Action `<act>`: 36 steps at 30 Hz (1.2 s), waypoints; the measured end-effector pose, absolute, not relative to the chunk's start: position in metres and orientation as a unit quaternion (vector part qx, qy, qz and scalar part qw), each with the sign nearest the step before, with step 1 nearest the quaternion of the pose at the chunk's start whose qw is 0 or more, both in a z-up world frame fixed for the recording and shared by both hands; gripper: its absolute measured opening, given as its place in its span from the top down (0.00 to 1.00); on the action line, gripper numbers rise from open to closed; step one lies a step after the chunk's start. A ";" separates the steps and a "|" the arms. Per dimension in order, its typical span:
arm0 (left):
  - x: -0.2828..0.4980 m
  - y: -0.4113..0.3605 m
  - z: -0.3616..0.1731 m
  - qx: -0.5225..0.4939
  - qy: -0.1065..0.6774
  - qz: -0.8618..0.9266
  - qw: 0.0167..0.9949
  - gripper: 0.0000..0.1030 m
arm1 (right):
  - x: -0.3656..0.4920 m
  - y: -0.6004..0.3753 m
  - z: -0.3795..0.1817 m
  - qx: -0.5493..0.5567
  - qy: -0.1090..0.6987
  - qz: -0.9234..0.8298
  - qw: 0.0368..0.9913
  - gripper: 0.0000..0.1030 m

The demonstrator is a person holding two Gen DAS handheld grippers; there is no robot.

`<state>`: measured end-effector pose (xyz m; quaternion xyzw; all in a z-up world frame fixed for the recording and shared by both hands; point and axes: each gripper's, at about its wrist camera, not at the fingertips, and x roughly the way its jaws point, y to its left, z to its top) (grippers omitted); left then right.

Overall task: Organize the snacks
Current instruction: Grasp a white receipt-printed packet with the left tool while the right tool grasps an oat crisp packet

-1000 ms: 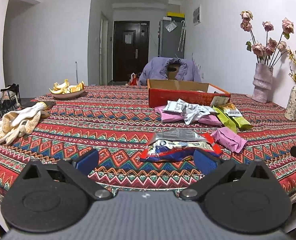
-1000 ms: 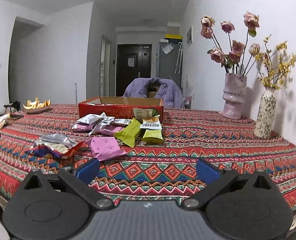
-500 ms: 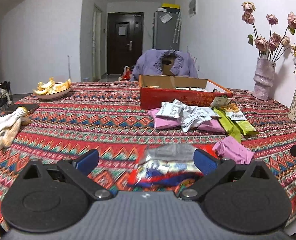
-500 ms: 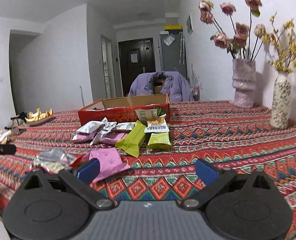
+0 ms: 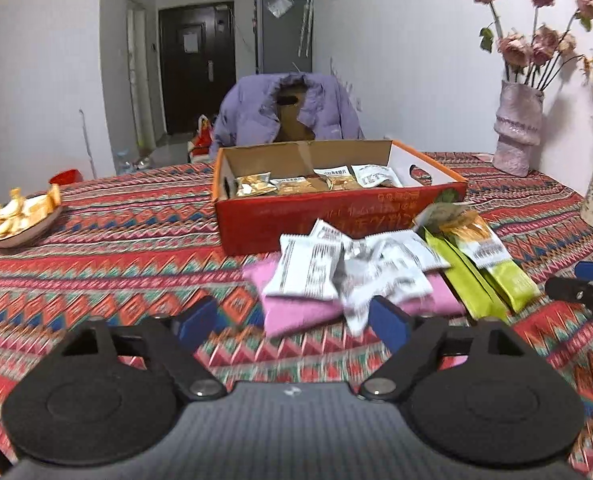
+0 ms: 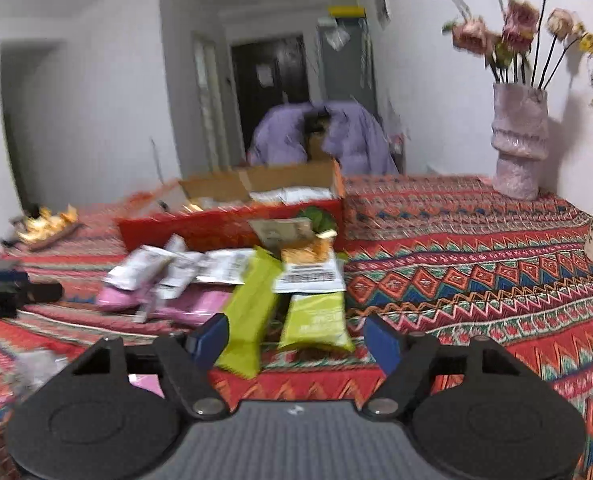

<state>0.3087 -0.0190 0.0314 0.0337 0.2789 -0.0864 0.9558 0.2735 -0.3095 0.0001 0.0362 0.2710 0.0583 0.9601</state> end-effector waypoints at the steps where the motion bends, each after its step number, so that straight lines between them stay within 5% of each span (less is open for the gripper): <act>1: 0.321 -0.022 0.031 0.033 0.281 -0.090 0.955 0.24 | 0.284 -0.310 0.000 0.032 0.271 0.058 0.960 0.29; 15: 0.418 -0.045 -0.011 0.037 0.336 -0.110 0.935 0.26 | 0.405 -0.299 -0.024 -0.010 0.317 0.078 0.945 0.35; 20: 0.416 -0.046 -0.011 0.044 0.329 -0.109 0.937 0.52 | 0.409 -0.299 -0.025 -0.016 0.316 0.080 0.945 0.54; 36: 0.363 -0.039 0.030 0.028 0.294 -0.092 0.951 0.60 | 0.352 -0.311 -0.001 -0.011 0.303 0.078 0.950 0.57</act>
